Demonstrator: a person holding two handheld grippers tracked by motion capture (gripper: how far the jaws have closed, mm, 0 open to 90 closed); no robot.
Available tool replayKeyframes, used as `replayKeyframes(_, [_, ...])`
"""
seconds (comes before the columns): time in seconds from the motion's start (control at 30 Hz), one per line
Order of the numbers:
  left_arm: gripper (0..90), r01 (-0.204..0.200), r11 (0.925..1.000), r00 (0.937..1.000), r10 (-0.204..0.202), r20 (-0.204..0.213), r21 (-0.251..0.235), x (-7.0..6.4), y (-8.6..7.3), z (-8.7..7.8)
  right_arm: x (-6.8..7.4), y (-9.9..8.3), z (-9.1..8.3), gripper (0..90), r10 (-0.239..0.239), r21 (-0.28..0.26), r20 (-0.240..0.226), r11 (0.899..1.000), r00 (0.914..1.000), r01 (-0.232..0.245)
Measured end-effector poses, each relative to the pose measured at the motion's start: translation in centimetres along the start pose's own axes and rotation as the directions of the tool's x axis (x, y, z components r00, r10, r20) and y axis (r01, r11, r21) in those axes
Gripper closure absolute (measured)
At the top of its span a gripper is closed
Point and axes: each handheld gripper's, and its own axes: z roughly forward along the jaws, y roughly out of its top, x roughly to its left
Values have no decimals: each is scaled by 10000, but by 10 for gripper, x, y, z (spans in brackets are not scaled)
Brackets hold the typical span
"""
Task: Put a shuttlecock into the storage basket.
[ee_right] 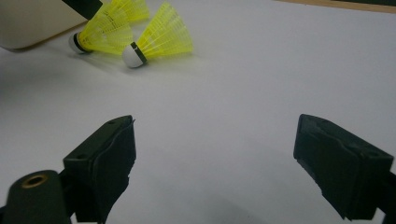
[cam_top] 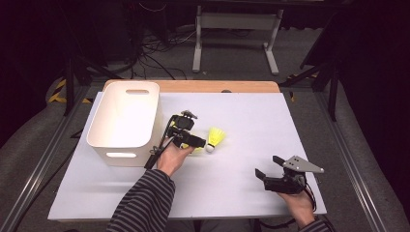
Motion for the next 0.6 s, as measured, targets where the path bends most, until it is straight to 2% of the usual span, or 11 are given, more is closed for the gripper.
replayKeyframes(0.13, [194,6,9999,10000,-5,-91,122,1,0,3,0,0,0,134,-5,6,-2,10000,10000,5])
replayKeyframes(0.6, [189,20,9991,10000,-20,3,419,2,1,9,0,0,0,134,-27,13,-6,10000,10000,27])
